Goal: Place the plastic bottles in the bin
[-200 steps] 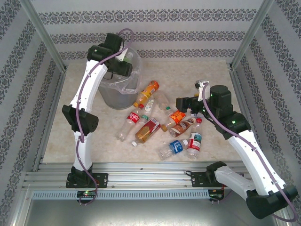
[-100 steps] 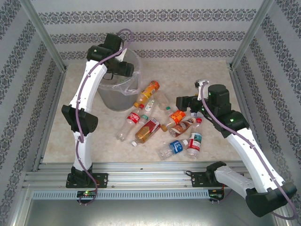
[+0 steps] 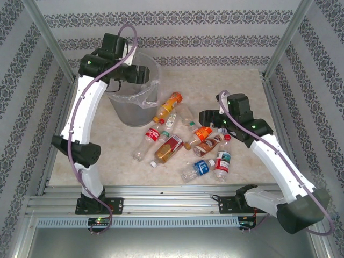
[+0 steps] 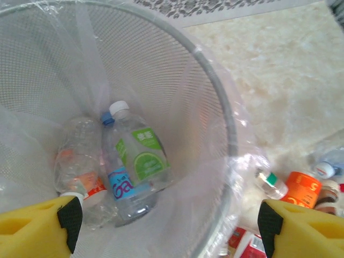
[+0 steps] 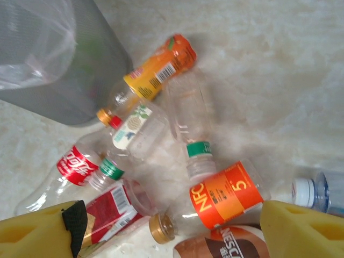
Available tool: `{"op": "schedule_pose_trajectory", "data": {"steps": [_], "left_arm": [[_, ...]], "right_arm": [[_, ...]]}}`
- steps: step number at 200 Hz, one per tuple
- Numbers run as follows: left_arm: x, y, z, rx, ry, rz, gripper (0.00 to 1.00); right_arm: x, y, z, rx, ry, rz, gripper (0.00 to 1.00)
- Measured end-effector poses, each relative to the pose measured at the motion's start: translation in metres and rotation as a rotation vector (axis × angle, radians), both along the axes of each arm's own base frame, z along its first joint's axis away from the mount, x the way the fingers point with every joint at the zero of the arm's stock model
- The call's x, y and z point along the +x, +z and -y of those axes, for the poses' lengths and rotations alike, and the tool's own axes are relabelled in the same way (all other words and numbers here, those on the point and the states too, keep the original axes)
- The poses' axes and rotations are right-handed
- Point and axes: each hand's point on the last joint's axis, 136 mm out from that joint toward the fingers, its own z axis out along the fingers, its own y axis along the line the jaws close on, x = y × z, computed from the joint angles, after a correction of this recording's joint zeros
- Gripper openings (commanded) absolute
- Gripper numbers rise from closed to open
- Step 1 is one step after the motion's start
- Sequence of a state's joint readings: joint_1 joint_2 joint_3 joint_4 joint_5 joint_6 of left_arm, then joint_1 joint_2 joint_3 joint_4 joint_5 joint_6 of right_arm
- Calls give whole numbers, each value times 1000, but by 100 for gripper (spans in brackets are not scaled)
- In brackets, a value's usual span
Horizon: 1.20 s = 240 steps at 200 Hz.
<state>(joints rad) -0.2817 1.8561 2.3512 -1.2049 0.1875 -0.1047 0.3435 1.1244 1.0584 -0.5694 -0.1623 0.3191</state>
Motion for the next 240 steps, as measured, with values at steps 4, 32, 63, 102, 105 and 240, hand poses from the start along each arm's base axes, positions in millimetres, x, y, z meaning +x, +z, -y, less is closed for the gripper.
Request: {"op": "schedule_pose_trajectory", "data": {"steps": [4,32,63,102,105,240], "left_arm": [[-3,1,1,-6,-9,4,86],[-35,-9,27,-11,-135,16,88],[-73,-31,73,-5,-324,26,89],[-99,-38,100,-50,-445,83,91],[-100,-38,101,-56,-450,86,91],[-136,-56,165,-313,-655,90,100]], "right_arm": [[1,-5,1,-2,-9,-19,83],[4,-30,3,19,-84,-137,81],[12,-48,1,68,-165,-225,78],[23,-84,2,74,-271,-339,77],[23,-86,2,74,-281,-346,77],[37,-141,16,102,-516,-450,75]]}}
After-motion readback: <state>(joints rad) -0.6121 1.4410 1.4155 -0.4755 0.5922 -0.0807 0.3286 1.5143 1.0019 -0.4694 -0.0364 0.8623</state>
